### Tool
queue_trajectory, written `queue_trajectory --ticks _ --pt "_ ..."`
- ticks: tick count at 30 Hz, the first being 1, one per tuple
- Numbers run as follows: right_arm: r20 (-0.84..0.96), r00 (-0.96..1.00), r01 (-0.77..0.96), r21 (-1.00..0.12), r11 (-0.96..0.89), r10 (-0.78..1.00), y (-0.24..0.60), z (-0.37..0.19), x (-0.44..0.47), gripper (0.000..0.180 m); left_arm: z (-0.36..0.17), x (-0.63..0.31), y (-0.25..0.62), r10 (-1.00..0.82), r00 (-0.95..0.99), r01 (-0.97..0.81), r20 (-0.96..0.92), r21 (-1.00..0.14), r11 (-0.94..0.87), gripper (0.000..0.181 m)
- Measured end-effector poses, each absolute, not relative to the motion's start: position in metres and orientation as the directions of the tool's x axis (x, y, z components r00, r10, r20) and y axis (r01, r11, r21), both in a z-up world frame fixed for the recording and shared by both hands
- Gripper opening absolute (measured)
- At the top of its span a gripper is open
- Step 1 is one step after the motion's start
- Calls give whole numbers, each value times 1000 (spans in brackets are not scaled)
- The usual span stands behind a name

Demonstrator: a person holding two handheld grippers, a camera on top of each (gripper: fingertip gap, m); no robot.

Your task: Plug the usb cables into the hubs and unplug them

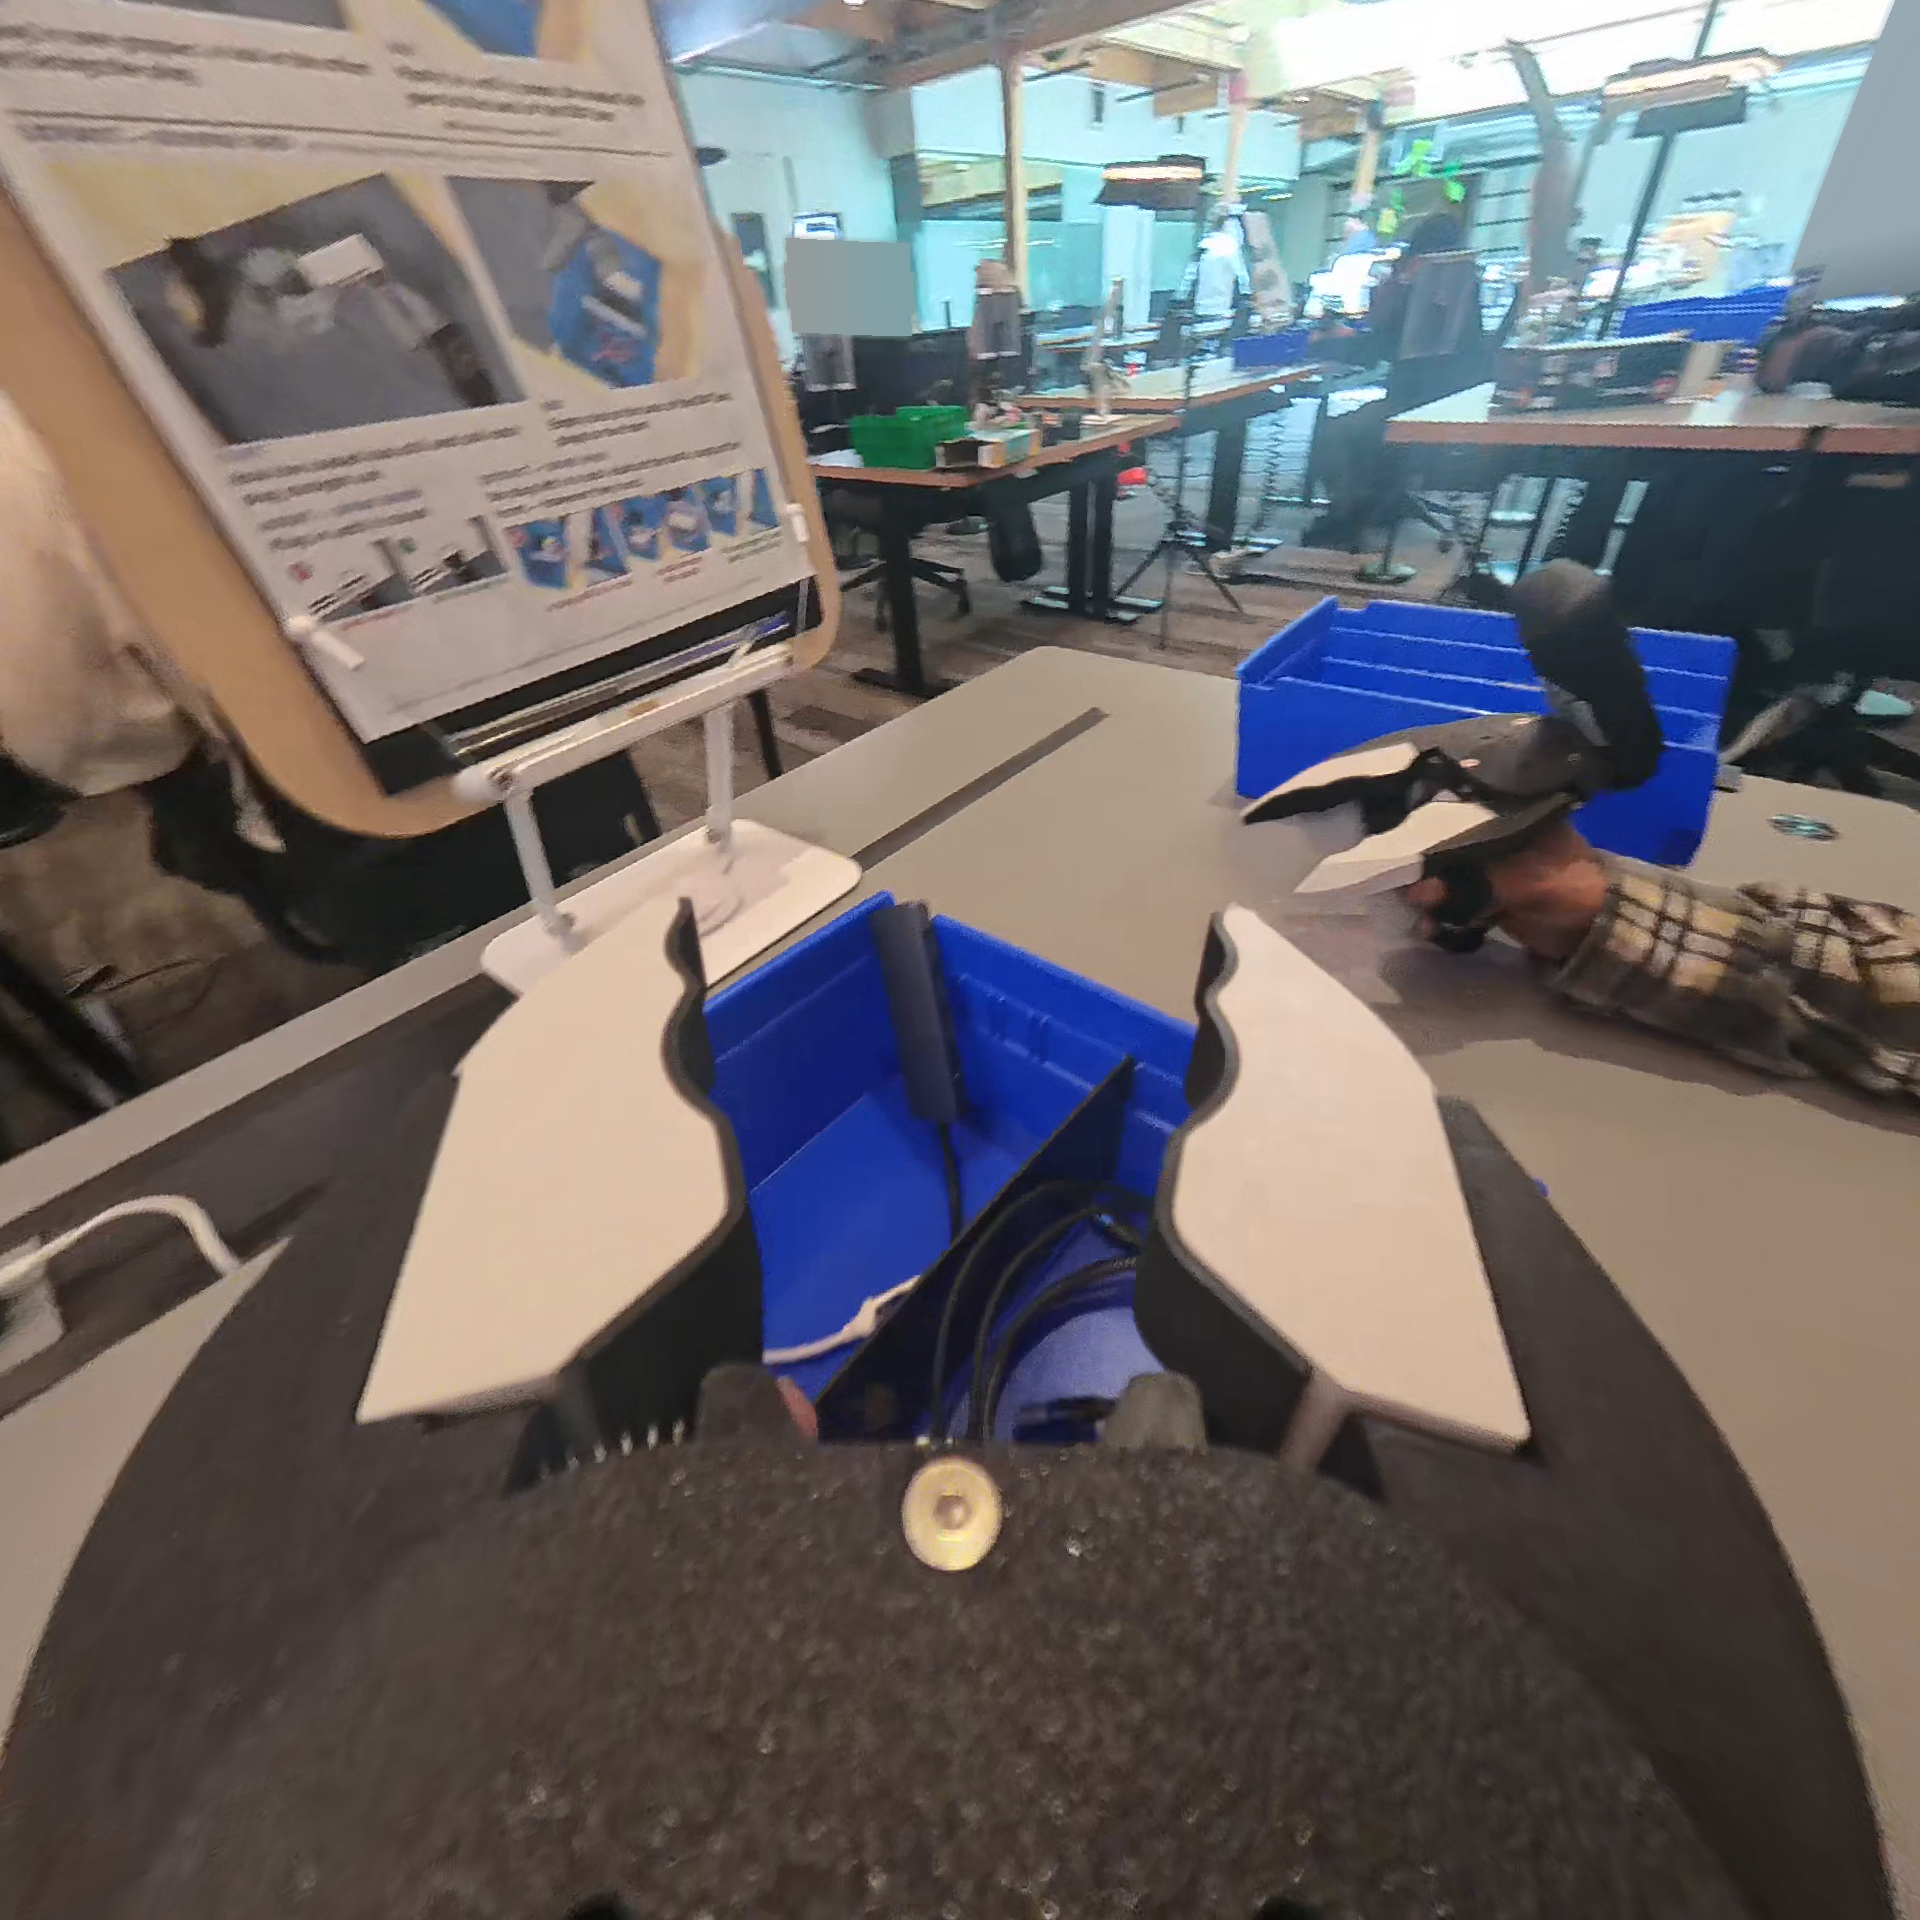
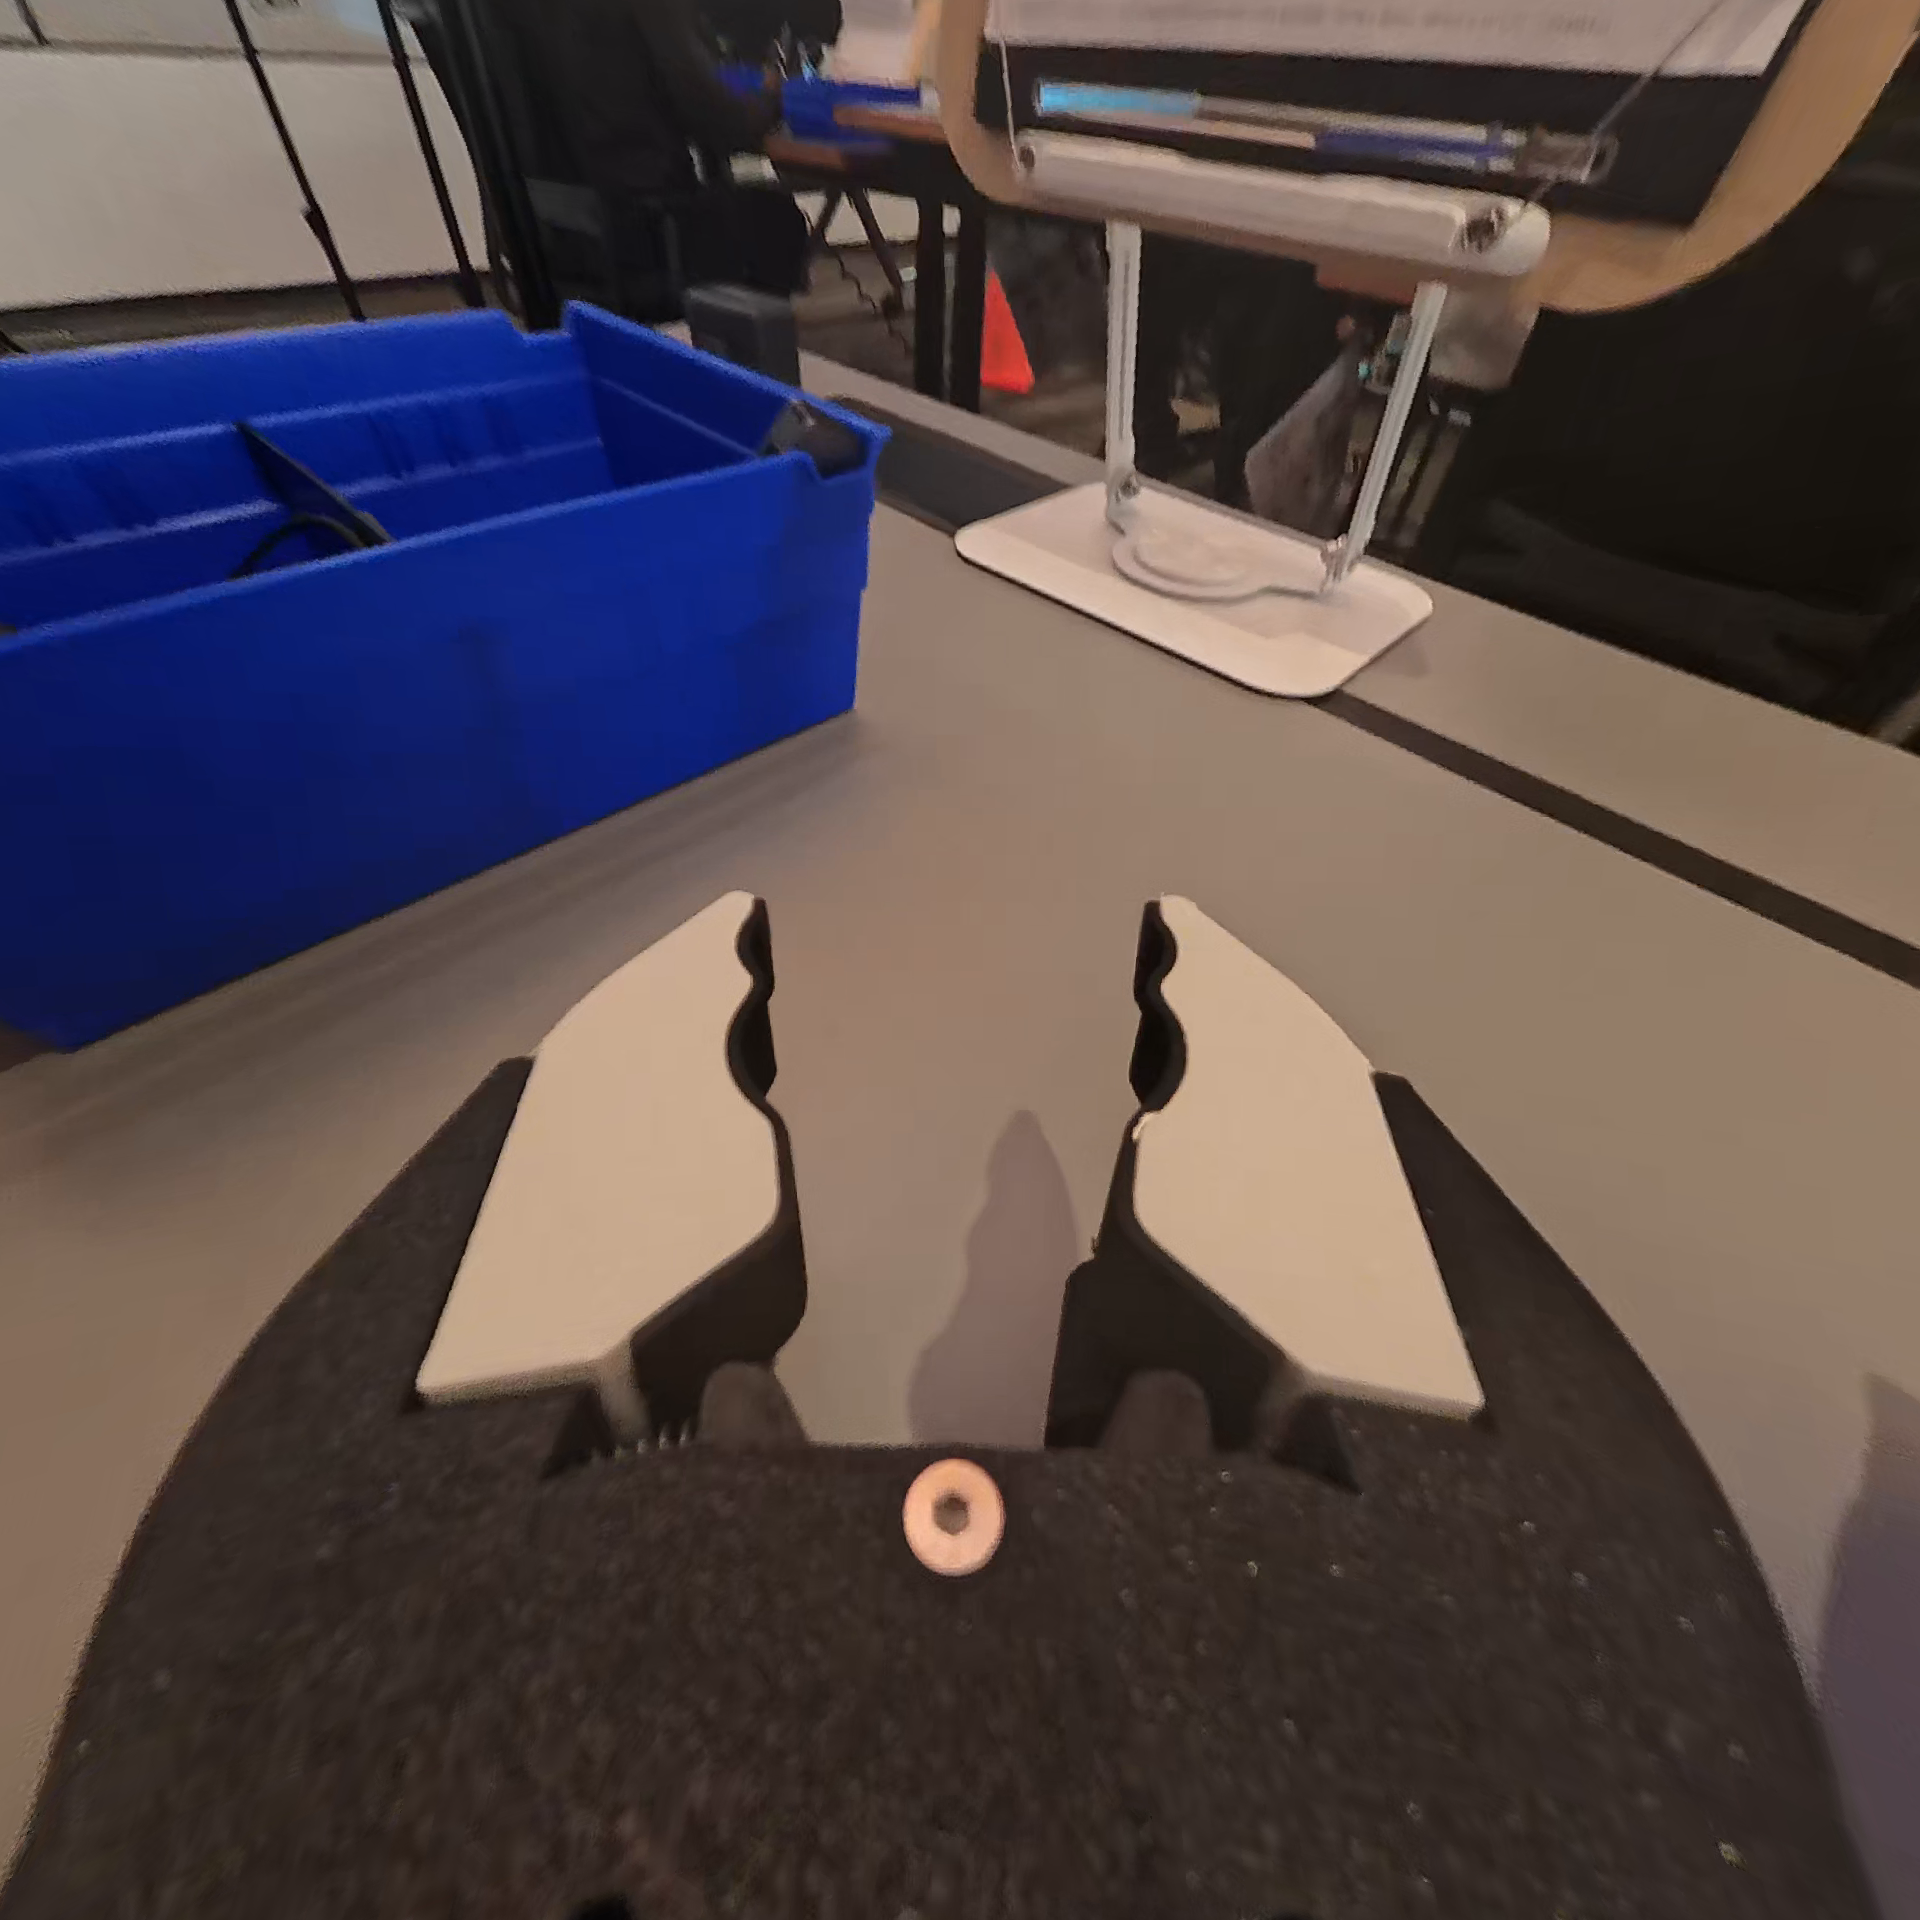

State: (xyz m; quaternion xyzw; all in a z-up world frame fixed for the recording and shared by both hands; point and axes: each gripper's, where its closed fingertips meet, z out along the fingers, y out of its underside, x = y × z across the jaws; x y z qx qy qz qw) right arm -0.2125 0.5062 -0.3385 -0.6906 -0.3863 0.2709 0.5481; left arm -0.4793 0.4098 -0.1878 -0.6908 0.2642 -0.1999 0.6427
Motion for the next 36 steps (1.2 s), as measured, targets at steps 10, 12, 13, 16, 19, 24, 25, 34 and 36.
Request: queue_trajectory --ticks 10,12,13,16,19,24,25,34,36 --pt "123 517 90 -992 90 847 486 -302 -215 75 -234 -544 394 -417 904 -203 -95 -954 -222 103" --pt "138 511 112 -989 94 848 483 -303 -217 74 -249 -548 390 -404 912 -210 -74 -929 -304 107" --pt "143 511 126 -988 91 848 483 -305 -217 74 -256 -552 388 -391 919 -208 -61 -914 -348 109" --pt "162 512 166 -982 87 844 483 -310 -219 75 -274 -560 384 -350 937 -174 3 -862 -476 112" --pt "172 515 183 -979 88 840 481 -311 -220 77 -290 -569 382 -296 954 -148 41 -796 -587 109" --pt "124 515 205 -979 18 849 475 -316 -223 80 -318 -565 380 -235 956 -65 177 -652 -756 92" --pt "104 513 206 -979 -4 852 474 -318 -224 83 -323 -563 379 -224 955 -54 197 -625 -779 92" --pt "124 523 270 -963 -26 843 476 -329 -225 83 -352 -554 379 -194 958 -85 212 -436 -896 62" --pt "132 526 288 -957 -30 840 477 -333 -225 83 -354 -552 382 -192 954 -85 229 -410 -908 50"
